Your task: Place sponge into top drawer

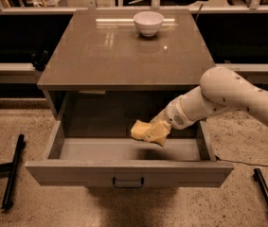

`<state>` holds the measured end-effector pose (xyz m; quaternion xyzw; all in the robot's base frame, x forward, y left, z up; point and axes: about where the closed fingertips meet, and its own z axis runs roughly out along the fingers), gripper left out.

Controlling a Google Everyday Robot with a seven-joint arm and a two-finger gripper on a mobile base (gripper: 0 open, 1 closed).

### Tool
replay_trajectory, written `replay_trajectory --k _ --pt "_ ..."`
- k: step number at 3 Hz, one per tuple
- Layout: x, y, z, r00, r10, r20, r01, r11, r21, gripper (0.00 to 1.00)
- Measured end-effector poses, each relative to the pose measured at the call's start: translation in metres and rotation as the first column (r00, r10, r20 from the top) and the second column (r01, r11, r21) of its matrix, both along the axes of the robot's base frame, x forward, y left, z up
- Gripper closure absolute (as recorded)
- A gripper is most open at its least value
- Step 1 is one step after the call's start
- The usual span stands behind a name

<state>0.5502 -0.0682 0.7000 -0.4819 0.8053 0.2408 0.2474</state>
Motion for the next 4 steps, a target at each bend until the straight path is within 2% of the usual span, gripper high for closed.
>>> replay_trajectory --k 1,2,3,4 --pt "0.022 -0.002 -0.017 0.9953 -0.09 0.036 0.089 0.996 0.016 1.0" --pt "0.043 -0.002 -0.034 0.9882 -0.145 0.05 0.144 0.989 0.017 0.82" --pt "0.056 0.0 -0.047 0.9819 -0.181 0.055 0.18 0.983 0.023 0.59" --pt "0.072 0.005 -0.052 0.9764 -0.204 0.07 0.202 0.979 0.036 0.28"
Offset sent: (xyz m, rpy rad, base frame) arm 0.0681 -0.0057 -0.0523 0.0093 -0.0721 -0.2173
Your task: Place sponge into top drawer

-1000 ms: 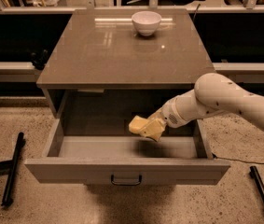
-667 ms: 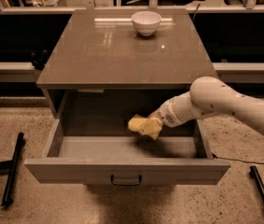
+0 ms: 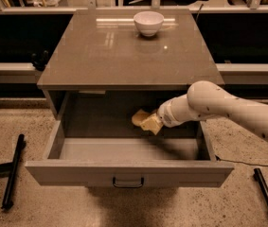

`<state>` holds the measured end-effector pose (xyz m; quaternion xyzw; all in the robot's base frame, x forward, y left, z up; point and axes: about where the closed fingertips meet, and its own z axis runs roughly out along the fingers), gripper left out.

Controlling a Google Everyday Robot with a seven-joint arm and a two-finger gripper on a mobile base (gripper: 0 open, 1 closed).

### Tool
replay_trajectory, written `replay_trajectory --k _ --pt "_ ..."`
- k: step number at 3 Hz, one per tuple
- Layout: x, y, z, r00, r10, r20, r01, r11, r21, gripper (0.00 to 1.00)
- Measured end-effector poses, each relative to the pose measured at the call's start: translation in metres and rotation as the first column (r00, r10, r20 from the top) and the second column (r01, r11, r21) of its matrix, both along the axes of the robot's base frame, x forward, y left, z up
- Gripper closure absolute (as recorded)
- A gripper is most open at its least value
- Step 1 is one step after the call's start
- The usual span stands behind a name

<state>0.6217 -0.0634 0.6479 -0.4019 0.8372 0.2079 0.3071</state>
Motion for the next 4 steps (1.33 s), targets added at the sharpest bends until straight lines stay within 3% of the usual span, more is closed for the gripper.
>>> replay_trajectory --k 1,2,3,4 --pt "0.007 0.003 -0.001 0.9999 -0.009 0.01 0.009 1.0 0.008 0.05" --pt "0.007 0.002 0.0 0.9999 -0.011 0.012 0.011 1.0 0.009 0.0" --pt "-0.008 -0.016 0.013 0.9996 -0.026 0.01 0.025 0.998 0.049 0.0" --pt "-0.051 -0.045 0.044 0.9984 -0.057 0.0 0.057 0.993 0.108 0.0"
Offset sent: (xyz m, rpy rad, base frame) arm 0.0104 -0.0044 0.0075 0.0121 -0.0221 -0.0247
